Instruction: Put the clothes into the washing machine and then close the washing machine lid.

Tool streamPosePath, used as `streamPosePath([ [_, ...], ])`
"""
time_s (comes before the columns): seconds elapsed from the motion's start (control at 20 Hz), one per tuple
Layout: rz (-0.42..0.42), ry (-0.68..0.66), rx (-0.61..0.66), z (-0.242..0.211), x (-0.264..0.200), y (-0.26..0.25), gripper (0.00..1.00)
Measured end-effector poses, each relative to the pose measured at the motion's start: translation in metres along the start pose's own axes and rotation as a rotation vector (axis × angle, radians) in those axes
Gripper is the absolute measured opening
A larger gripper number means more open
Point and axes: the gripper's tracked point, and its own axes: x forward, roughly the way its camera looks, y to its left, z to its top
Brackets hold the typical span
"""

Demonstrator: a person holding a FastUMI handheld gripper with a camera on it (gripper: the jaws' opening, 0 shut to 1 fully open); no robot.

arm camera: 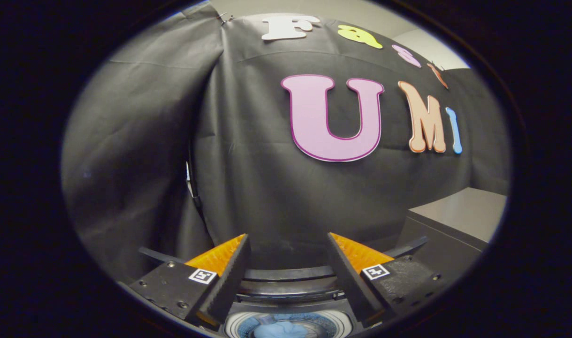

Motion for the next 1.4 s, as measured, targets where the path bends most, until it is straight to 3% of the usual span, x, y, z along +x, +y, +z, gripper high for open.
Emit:
streamPosePath([
  [1.2,0.034,-0.047,0.010,0.0026,-0.0009,-0.0043,0.98],
  [1.4,0.034,0.016,0.042,-0.0059,0.0010,-0.0018,0.98],
])
